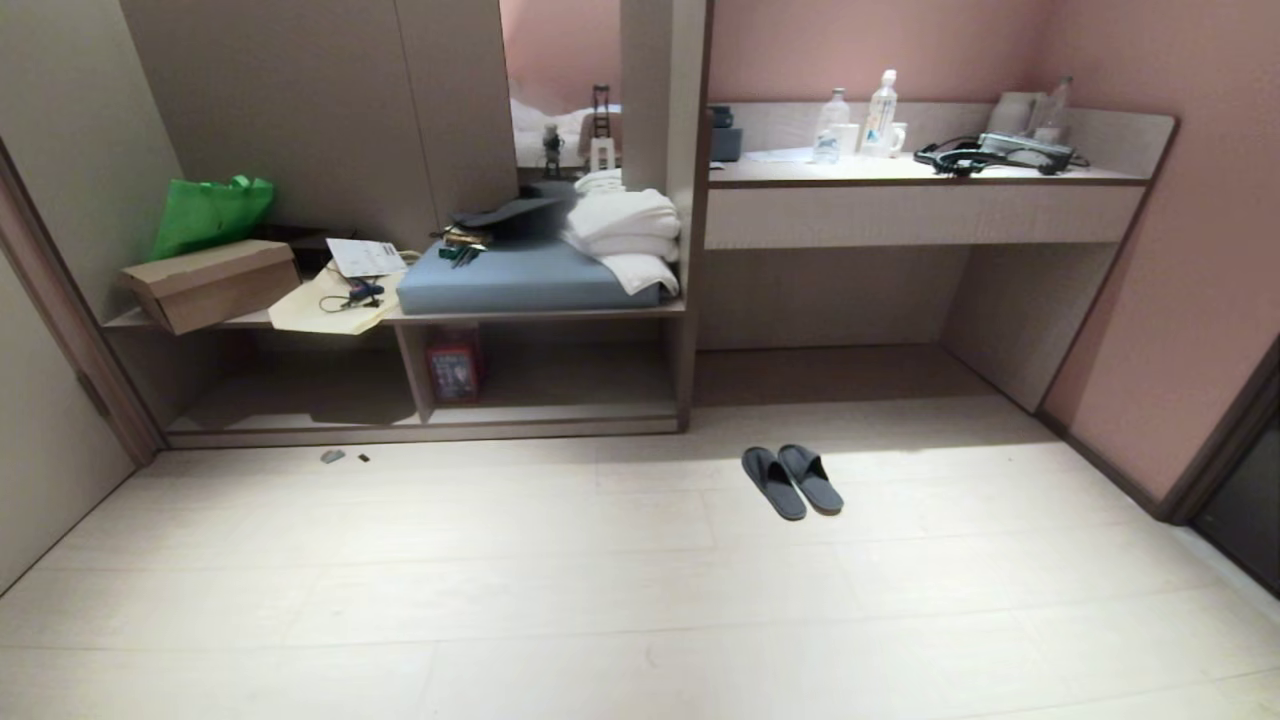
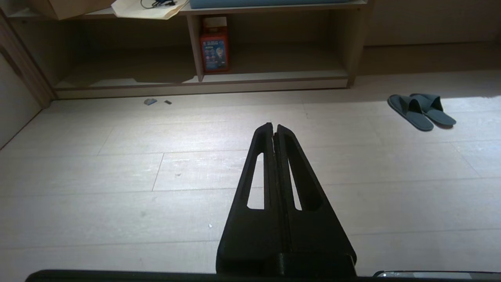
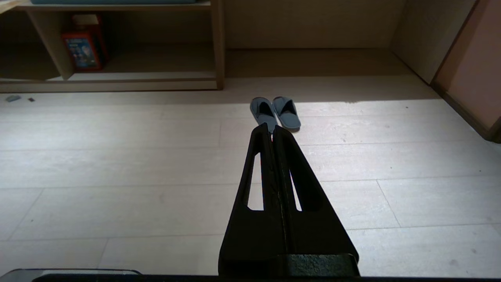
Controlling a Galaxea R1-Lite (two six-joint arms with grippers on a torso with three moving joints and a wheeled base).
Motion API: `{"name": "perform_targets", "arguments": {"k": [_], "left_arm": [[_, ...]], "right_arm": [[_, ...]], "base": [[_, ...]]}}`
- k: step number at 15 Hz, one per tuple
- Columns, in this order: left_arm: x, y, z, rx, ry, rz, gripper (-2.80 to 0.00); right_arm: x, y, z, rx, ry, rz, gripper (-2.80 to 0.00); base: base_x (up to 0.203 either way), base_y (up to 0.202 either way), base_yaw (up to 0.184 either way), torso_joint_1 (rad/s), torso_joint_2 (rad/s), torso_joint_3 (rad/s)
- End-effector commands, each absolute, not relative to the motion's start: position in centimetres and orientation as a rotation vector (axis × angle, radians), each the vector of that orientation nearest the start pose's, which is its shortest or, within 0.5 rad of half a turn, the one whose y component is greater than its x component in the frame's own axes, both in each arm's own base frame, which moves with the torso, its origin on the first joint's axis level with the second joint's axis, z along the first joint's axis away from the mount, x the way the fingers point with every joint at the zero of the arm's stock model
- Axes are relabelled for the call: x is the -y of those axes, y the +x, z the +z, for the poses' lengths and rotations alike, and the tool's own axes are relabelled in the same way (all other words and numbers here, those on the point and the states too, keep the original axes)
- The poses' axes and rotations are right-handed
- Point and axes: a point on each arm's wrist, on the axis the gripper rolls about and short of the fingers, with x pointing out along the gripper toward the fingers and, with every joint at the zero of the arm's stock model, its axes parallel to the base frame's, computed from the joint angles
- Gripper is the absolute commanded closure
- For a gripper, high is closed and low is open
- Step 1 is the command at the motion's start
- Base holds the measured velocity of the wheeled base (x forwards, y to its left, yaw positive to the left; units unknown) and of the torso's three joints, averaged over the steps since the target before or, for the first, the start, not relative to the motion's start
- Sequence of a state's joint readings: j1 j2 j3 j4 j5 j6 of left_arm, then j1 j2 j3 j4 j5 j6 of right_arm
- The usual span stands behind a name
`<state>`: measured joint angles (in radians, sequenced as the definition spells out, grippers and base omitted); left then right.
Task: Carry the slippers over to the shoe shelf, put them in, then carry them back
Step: Pick up the slippers on the floor
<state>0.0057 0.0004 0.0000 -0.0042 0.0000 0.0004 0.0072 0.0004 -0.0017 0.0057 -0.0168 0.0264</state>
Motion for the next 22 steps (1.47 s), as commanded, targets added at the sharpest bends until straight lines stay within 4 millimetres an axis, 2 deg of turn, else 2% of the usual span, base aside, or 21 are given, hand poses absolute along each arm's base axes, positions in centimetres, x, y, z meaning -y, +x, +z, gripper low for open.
{"name": "perform_targets", "arguments": {"k": [1, 22], "left_arm": [[0.01, -2.27, 7.6, 0.003, 0.002, 0.006, 0.0], [0.01, -2.27, 7.6, 0.004, 0.0, 0.006, 0.0]], "right_arm": [[0.06, -2.28, 7.53, -0.006, 0.027, -0.009, 0.0], [0.05, -2.28, 7.53, -0.006, 0.02, -0.012, 0.0]], "base": [[0.191, 0.0, 0.001, 0.003, 0.0, -0.002], [0.197, 0.0, 0.0, 0.002, 0.0, 0.003]]}}
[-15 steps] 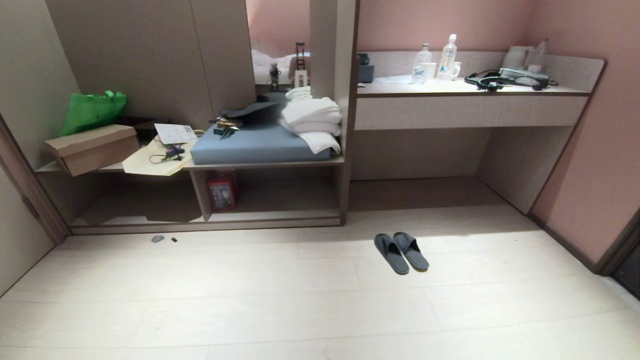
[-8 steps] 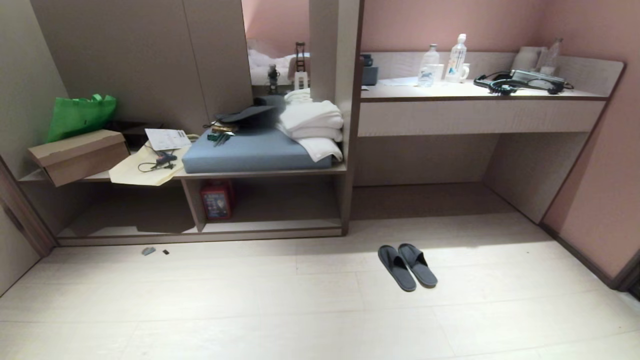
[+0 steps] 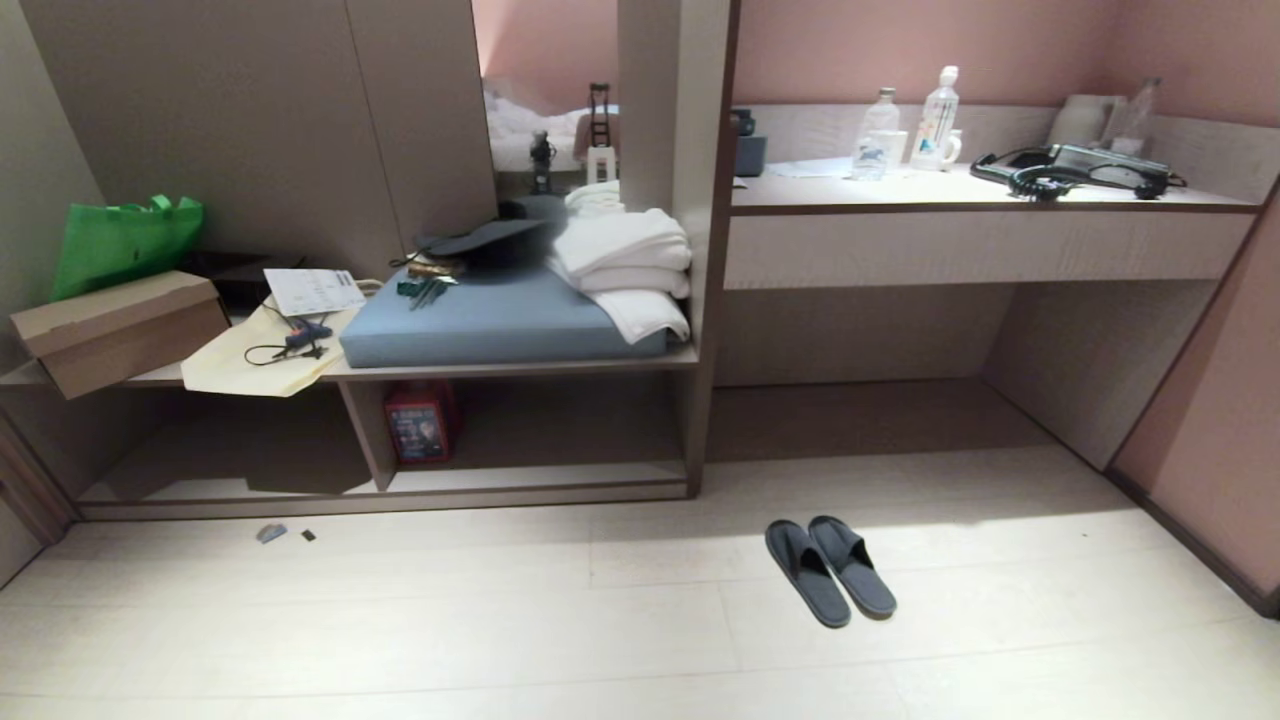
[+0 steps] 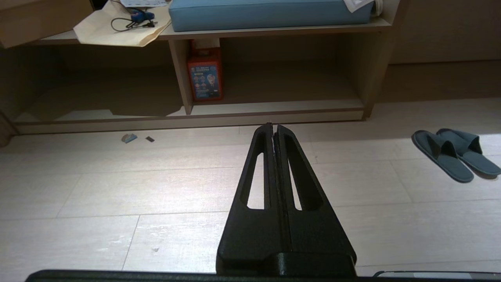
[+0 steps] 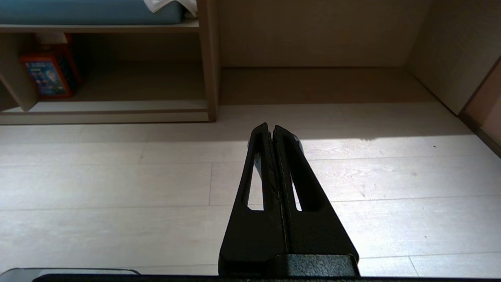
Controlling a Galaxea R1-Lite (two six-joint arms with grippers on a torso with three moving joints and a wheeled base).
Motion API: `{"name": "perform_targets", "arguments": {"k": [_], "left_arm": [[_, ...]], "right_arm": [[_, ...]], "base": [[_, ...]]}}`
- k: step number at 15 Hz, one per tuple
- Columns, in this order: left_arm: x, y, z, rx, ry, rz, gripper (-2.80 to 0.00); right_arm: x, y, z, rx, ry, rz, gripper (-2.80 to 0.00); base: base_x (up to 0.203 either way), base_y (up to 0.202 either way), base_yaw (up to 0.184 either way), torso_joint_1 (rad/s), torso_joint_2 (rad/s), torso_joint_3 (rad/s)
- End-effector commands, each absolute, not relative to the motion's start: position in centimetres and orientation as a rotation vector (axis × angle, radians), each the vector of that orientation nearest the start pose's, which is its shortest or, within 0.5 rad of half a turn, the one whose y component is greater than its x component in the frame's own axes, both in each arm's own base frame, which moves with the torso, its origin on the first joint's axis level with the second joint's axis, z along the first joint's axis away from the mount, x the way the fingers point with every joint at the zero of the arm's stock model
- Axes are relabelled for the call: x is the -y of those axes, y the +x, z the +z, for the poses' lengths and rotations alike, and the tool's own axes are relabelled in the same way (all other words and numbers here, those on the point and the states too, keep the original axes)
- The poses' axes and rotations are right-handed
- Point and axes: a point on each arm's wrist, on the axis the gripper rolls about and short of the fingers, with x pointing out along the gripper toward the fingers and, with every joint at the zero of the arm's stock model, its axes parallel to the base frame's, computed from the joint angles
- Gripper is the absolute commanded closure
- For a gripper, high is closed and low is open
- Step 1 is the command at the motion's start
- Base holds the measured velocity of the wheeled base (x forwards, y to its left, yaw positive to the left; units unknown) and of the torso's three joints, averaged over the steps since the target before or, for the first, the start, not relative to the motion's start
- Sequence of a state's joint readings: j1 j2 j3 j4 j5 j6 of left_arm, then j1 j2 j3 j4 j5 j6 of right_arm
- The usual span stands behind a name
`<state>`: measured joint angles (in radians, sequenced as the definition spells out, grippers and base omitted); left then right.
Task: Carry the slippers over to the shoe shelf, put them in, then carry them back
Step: Pick up the slippers on the floor
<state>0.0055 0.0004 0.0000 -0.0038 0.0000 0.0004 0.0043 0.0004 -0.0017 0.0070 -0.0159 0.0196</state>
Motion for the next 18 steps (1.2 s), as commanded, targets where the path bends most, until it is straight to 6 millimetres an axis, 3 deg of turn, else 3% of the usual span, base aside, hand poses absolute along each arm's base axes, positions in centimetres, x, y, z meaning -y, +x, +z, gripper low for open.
{"name": "perform_targets", "arguments": {"k": [1, 18], "left_arm": [[0.01, -2.27, 7.6, 0.003, 0.0, 0.006, 0.0], [0.01, -2.27, 7.61, 0.005, -0.003, 0.006, 0.0]], "right_arm": [[0.05, -2.28, 7.52, -0.008, 0.02, -0.012, 0.0], [0.05, -2.28, 7.53, -0.006, 0.02, -0.011, 0.0]], "base": [[0.197, 0.0, -0.001, 0.002, 0.0, 0.001], [0.197, 0.0, -0.001, 0.002, 0.0, 0.002]]}}
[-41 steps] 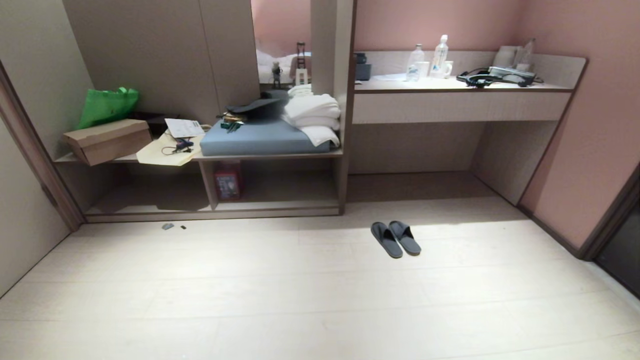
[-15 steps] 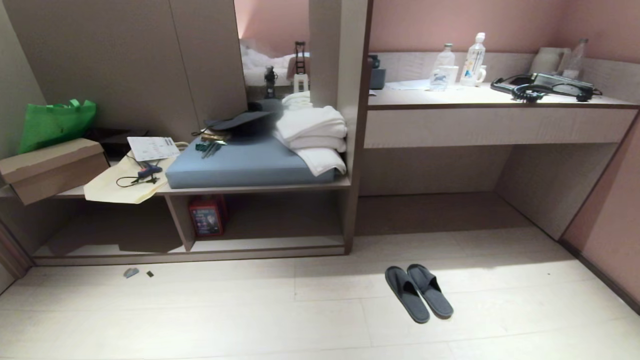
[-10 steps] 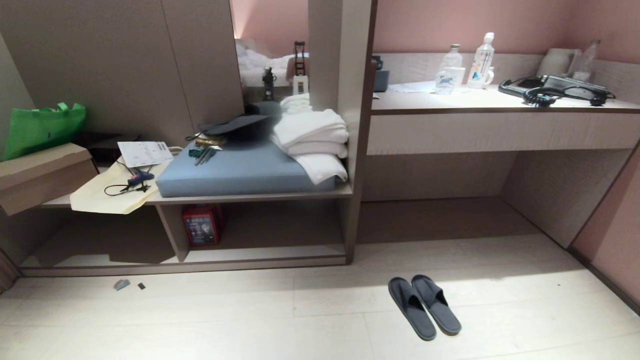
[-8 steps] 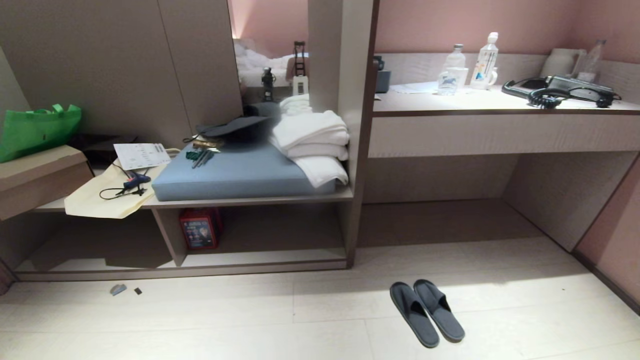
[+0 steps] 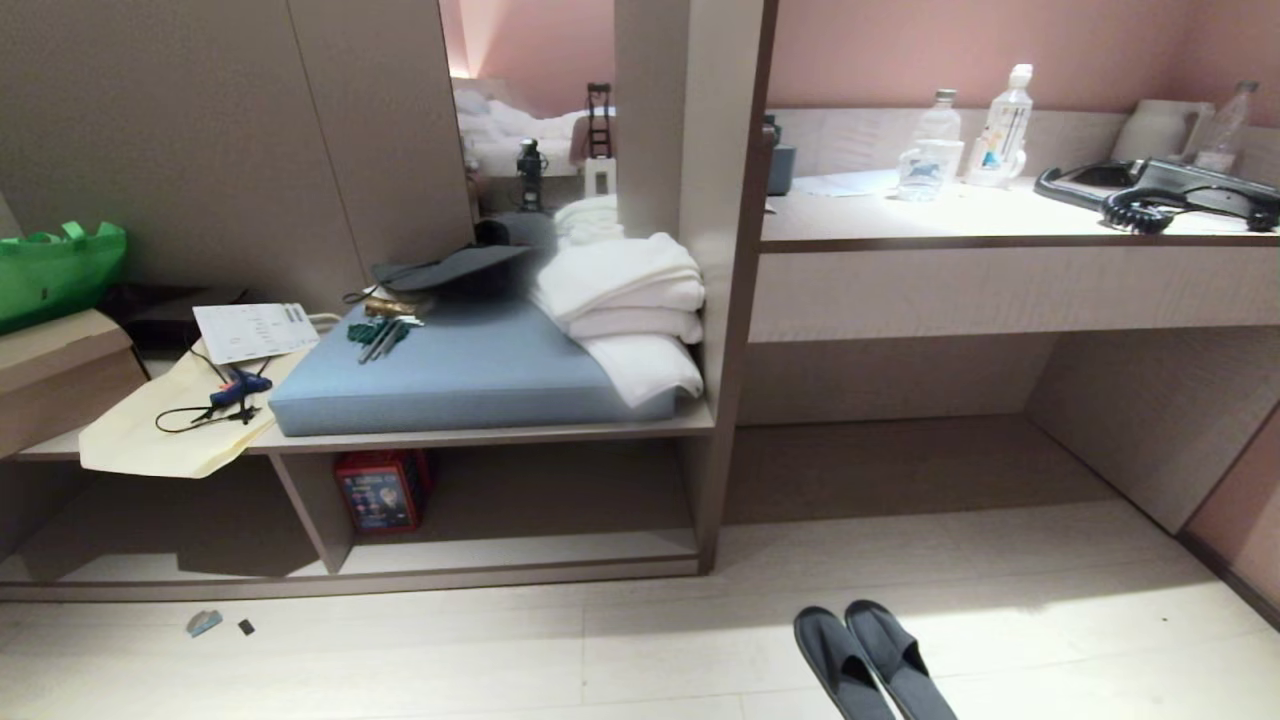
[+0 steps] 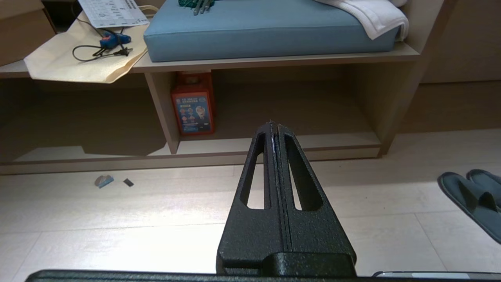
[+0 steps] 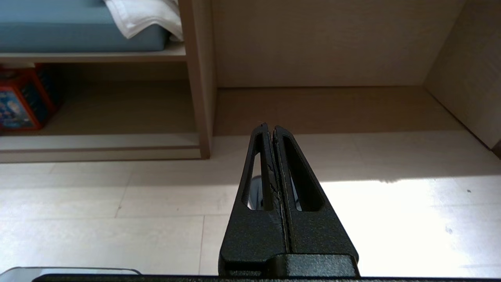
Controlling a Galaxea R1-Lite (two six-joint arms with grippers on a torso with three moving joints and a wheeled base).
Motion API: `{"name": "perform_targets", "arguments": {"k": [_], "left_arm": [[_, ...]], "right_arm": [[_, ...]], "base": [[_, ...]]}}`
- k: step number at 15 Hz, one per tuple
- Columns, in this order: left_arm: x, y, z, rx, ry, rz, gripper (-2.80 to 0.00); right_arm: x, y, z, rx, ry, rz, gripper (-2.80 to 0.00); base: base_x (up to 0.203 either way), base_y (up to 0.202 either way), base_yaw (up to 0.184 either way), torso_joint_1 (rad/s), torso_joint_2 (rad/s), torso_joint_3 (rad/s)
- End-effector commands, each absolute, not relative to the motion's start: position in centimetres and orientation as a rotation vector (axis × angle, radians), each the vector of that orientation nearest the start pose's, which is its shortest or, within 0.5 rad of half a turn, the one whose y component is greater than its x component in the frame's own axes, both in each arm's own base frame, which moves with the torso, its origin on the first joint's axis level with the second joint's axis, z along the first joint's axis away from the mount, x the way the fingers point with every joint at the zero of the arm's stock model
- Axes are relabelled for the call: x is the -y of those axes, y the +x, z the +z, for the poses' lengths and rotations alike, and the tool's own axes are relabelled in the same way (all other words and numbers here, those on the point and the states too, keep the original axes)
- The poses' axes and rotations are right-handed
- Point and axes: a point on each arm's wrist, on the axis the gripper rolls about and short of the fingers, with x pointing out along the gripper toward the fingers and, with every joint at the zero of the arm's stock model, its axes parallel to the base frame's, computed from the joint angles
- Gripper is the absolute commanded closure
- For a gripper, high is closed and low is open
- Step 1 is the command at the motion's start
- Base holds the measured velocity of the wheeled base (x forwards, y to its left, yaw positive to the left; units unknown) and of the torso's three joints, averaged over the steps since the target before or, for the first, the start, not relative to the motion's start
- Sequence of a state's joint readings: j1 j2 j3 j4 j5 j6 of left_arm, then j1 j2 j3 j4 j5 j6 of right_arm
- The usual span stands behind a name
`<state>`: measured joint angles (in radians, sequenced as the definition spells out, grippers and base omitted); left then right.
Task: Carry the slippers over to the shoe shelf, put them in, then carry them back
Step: Pick up the slippers on the floor
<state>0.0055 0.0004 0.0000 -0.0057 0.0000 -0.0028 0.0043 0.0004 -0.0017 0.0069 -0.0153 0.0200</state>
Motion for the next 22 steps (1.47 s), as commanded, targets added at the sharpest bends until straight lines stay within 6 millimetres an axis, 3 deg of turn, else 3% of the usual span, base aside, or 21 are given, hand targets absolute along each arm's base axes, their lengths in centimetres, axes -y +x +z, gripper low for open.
{"name": "perform_targets", "arguments": {"k": [1, 6, 22], "left_arm": [[0.01, -2.27, 7.61, 0.005, -0.003, 0.006, 0.0], [0.01, -2.27, 7.58, 0.002, 0.0, 0.006, 0.0], [0.01, -2.27, 7.58, 0.002, -0.002, 0.006, 0.0]], "right_arm": [[0.05, -2.28, 7.52, -0.008, 0.02, -0.011, 0.0], [0.05, -2.28, 7.53, -0.006, 0.02, -0.011, 0.0], [0.05, -2.28, 7.53, -0.006, 0.021, -0.011, 0.0]], "base": [[0.197, 0.0, -0.001, 0.002, 0.0, 0.002], [0.176, 0.0, 0.0, 0.005, 0.0, 0.002], [0.0, 0.0, 0.0, 0.004, 0.0, -0.165]]}}
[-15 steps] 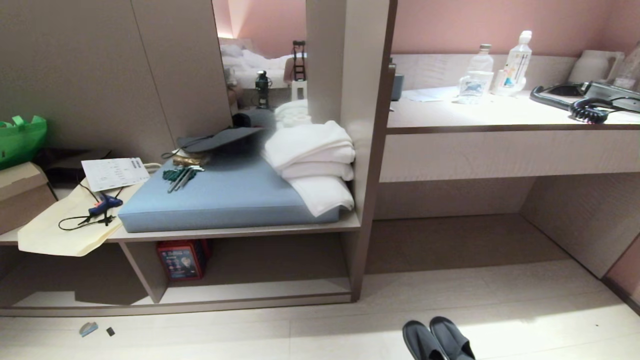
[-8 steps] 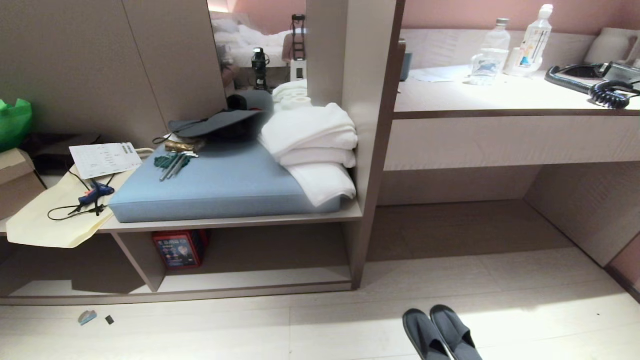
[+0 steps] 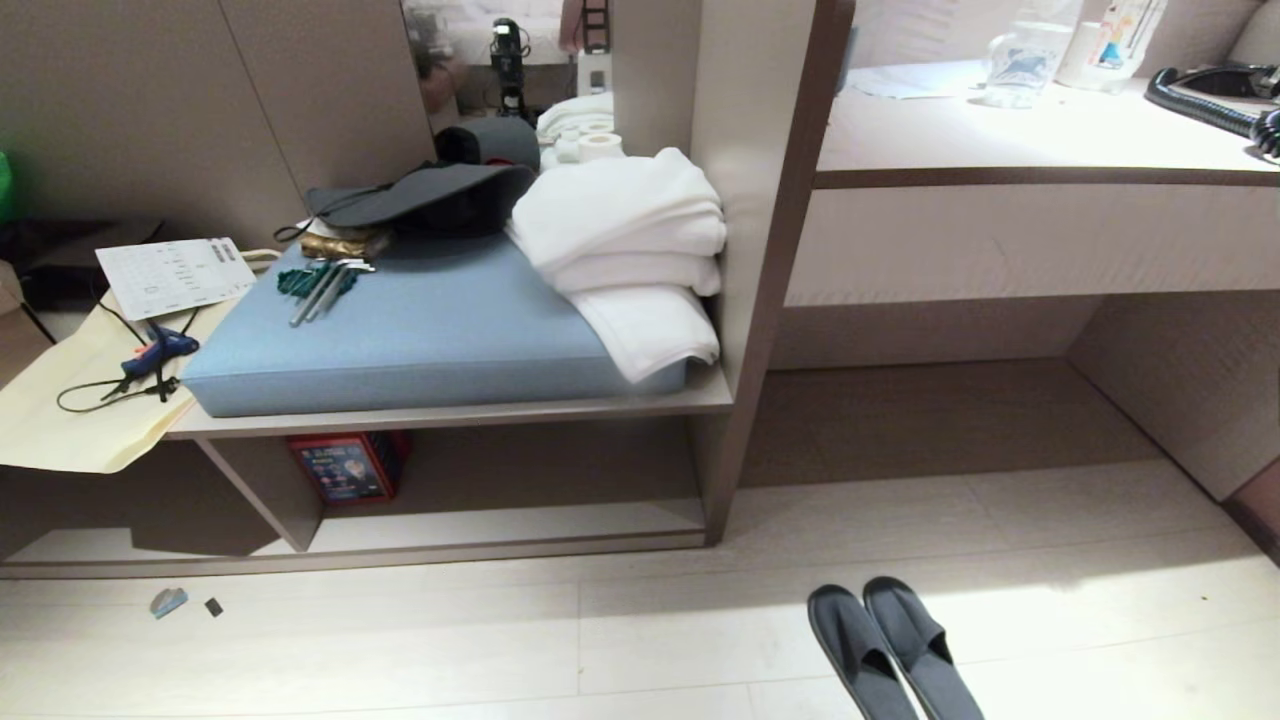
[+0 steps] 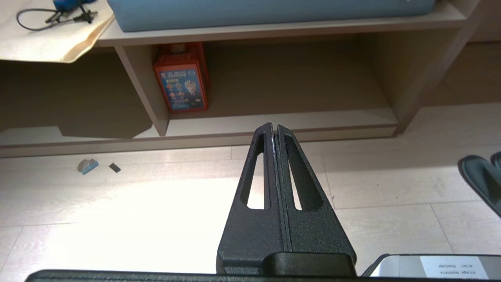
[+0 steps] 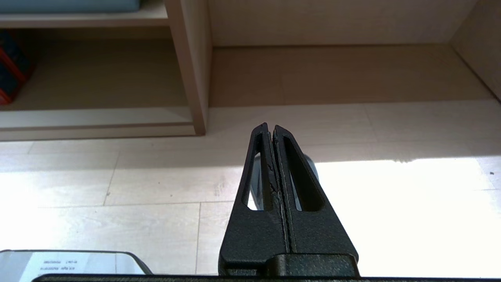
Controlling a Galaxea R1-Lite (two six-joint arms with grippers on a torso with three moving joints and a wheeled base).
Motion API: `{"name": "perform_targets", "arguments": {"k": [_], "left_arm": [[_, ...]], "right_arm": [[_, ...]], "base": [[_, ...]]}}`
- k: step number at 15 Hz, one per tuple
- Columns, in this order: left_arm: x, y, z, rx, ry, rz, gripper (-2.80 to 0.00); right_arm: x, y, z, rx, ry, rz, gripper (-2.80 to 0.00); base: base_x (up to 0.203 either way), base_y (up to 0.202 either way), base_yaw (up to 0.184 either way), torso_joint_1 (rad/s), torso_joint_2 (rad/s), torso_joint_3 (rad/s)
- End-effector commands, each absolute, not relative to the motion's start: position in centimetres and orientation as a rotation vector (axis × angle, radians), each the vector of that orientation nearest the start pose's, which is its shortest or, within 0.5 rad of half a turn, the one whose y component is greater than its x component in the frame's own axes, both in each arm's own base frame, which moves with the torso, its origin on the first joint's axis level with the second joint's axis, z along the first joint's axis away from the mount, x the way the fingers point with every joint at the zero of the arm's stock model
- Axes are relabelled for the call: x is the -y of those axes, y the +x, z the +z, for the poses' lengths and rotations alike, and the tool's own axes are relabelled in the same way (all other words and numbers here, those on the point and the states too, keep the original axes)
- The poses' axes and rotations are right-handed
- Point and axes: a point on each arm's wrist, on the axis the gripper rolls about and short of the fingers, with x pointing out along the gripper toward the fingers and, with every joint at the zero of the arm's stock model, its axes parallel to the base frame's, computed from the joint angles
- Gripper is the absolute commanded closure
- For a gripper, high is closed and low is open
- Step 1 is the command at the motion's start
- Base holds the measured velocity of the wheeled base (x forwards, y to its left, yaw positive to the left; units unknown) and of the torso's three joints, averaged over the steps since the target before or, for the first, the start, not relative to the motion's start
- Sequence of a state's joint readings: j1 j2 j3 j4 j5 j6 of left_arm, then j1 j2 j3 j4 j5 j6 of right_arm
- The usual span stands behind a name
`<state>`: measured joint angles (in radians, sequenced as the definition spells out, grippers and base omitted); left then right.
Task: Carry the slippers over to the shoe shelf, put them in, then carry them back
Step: Pick up the slippers on the floor
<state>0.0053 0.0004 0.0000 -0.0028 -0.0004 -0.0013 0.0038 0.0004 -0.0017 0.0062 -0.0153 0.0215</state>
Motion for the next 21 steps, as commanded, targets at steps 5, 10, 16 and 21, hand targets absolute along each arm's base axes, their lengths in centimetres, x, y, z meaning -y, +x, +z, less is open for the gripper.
{"name": "perform_targets", "arguments": {"k": [5, 10, 16, 21], "left_arm": [[0.01, -2.28, 7.58, 0.003, -0.002, 0.006, 0.0], [0.01, -2.27, 7.58, 0.002, -0.002, 0.006, 0.0], [0.02, -2.27, 7.58, 0.002, -0.002, 0.005, 0.0], [0.02, -2.27, 7.58, 0.002, -0.002, 0.005, 0.0]], "right_arm": [[0.04, -2.28, 7.53, -0.006, 0.021, -0.012, 0.0], [0.04, -2.28, 7.53, -0.006, 0.02, -0.012, 0.0], [0.04, -2.28, 7.53, -0.006, 0.021, -0.011, 0.0], [0.04, -2.28, 7.53, -0.006, 0.02, -0.011, 0.0]], "base": [[0.0, 0.0, 0.0, 0.005, 0.0, -0.198], [0.0, 0.0, 0.0, 0.003, 0.0, -0.196], [0.0, 0.0, 0.0, 0.003, 0.0, -0.199], [0.0, 0.0, 0.0, 0.002, 0.0, -0.201]]}}
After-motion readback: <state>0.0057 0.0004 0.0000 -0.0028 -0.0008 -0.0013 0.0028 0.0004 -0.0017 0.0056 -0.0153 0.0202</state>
